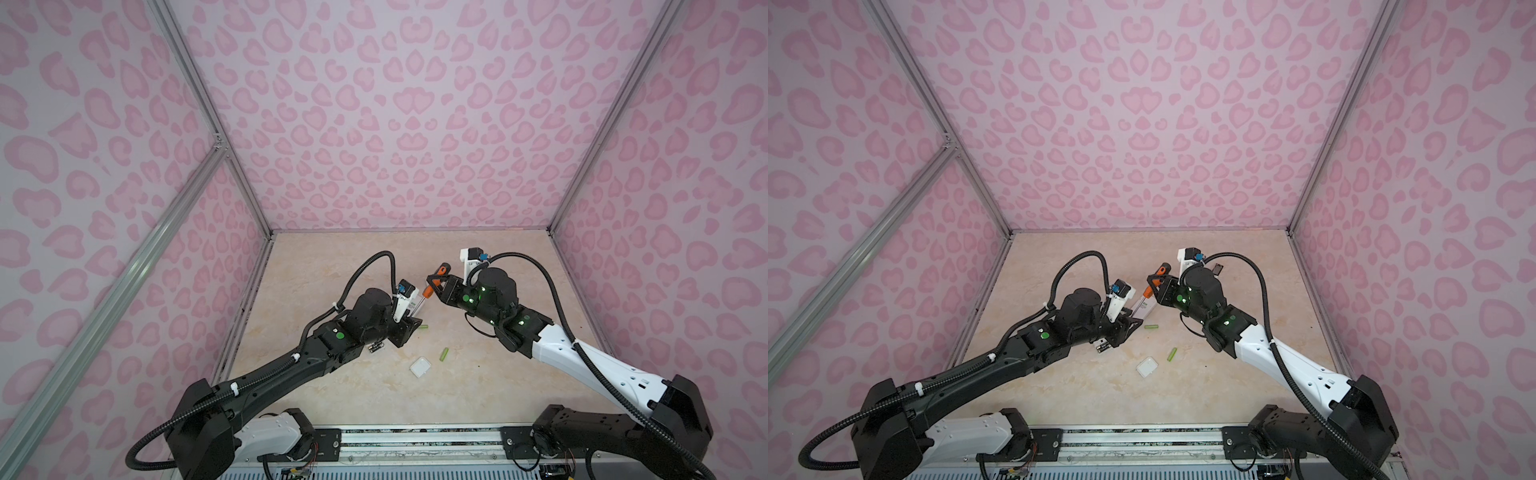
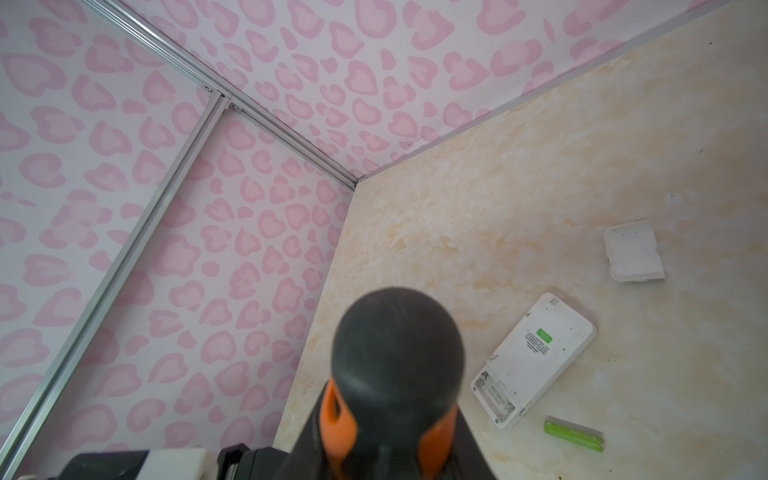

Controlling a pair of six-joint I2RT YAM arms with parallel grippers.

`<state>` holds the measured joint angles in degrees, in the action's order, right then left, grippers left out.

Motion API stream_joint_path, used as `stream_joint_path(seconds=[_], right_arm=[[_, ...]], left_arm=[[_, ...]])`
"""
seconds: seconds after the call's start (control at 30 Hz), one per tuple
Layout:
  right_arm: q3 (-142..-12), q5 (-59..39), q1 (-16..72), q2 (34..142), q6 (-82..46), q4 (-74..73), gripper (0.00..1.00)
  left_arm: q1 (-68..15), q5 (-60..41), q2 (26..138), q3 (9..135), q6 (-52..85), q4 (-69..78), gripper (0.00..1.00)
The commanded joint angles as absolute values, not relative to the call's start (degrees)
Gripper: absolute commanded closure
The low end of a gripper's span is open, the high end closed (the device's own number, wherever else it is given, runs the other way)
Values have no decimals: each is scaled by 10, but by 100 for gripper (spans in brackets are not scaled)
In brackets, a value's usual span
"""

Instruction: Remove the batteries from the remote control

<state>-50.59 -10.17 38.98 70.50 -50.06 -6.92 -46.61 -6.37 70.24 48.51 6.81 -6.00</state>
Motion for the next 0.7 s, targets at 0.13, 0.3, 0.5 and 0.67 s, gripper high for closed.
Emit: stream_joint_path(seconds=[0.13,0.3,0.5,0.67], right_arm=[[-483,-142,392,706,-518,-118,74],[-469,-164,391,710,-521,-146,52],[-473,-179,391,728,-526,-167,76],[-479,-163,394,733,-503,-165,100]], left_arm=[[-465,-50,686,489,36,-62,96],[-464,-74,672,486,6,-74,96],[-464,-83,675,487,2,-81,96],[-464,-17,657,484,10,-91,79]])
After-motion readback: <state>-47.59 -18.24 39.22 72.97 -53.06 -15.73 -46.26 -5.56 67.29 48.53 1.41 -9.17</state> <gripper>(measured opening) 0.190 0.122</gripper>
